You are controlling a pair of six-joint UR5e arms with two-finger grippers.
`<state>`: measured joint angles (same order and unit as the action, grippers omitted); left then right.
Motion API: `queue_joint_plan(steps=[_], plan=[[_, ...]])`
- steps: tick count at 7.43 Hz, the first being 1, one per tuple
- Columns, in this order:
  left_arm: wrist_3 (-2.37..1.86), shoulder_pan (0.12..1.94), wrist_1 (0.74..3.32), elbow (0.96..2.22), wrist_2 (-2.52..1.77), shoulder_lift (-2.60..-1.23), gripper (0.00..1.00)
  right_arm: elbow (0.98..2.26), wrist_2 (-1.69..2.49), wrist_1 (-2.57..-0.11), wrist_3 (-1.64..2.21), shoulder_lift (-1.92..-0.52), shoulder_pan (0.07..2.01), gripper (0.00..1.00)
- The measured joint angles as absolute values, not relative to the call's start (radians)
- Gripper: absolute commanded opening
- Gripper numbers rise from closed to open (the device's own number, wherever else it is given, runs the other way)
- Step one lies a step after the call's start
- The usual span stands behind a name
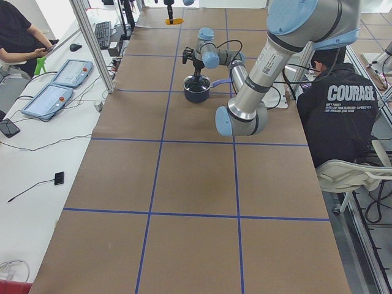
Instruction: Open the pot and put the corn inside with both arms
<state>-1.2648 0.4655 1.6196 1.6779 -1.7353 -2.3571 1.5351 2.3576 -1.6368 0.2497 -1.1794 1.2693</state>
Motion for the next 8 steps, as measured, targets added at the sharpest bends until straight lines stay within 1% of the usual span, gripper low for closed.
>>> queue_joint_plan(steps=[2, 3, 6, 8], plan=[[-1.267, 0.465, 1.619, 1.68, -1.736, -2.358, 0.53, 1.533, 2.356, -1.637, 0.249, -1.178, 1.267, 0.45], [-1.267, 0.465, 1.618, 1.68, -1.737, -2.358, 0.5, 1.533, 2.356, -1.637, 0.249, -1.178, 1.266, 0.45], [-1.266, 0.465, 1.615, 1.687, -1.741, -2.36, 0.48, 1.532, 2.356, -1.637, 0.249, -1.177, 1.265, 0.45], [-1.26, 0.468, 1.589, 1.732, -1.745, -2.358, 0.48, 1.532, 2.358, -1.638, 0.254, -1.169, 1.265, 0.45]])
